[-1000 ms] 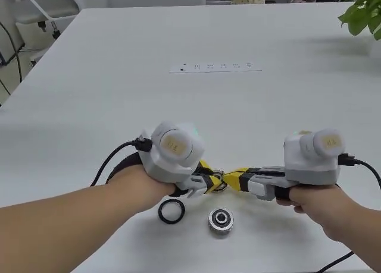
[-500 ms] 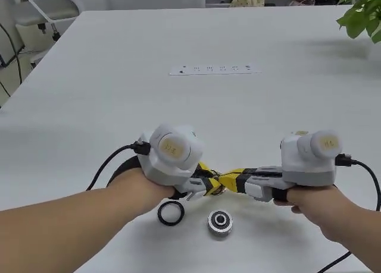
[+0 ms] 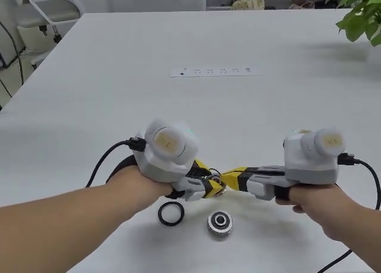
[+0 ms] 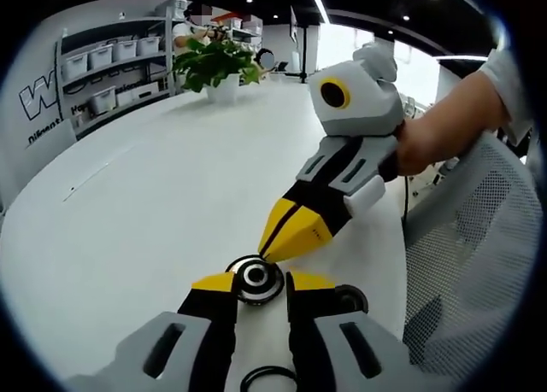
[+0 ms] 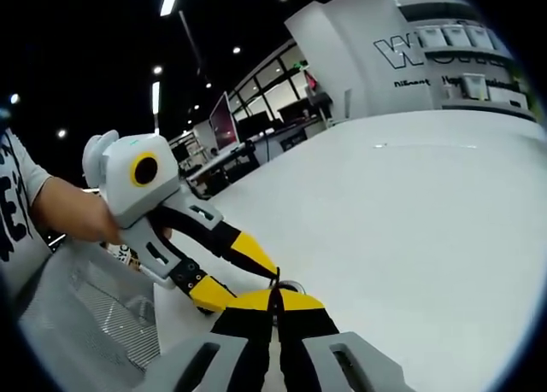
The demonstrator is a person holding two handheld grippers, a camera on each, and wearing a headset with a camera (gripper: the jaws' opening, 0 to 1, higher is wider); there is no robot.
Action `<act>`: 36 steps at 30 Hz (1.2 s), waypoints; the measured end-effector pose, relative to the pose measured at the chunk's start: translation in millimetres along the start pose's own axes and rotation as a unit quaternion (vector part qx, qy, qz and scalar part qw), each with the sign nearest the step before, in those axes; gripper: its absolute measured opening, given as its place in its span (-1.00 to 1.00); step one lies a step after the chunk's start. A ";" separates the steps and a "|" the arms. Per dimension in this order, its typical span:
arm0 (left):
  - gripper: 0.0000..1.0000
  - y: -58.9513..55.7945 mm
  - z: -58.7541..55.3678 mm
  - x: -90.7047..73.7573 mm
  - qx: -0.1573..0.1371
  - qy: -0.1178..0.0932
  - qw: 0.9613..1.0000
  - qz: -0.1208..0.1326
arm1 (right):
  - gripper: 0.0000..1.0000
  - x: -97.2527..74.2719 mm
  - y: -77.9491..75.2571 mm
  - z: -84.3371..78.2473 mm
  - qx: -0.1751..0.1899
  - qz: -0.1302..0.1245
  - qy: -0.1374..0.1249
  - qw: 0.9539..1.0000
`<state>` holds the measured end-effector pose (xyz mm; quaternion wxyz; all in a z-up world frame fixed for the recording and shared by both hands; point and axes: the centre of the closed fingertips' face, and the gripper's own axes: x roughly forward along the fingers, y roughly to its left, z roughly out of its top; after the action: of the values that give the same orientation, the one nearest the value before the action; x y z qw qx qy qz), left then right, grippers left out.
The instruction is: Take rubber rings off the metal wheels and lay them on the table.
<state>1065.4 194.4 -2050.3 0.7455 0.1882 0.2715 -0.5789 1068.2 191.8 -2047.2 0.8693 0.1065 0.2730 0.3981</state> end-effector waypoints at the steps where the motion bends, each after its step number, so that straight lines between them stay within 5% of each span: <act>1: -0.60 -0.8 1.2 -1.6 0.000 -0.002 1.000 -0.001 | -1.00 -0.2 0.3 0.4 0.000 0.000 -0.001 1.000; 36: -0.03 -9.7 12.3 -74.2 0.019 -0.044 0.999 0.018 | -1.00 -5.3 13.8 19.0 0.007 0.012 -0.017 1.000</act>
<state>1044.8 241.0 -1994.1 0.7632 0.1814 0.2237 -0.5784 1067.3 197.5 -2023.8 0.8682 0.1222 0.2600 0.4046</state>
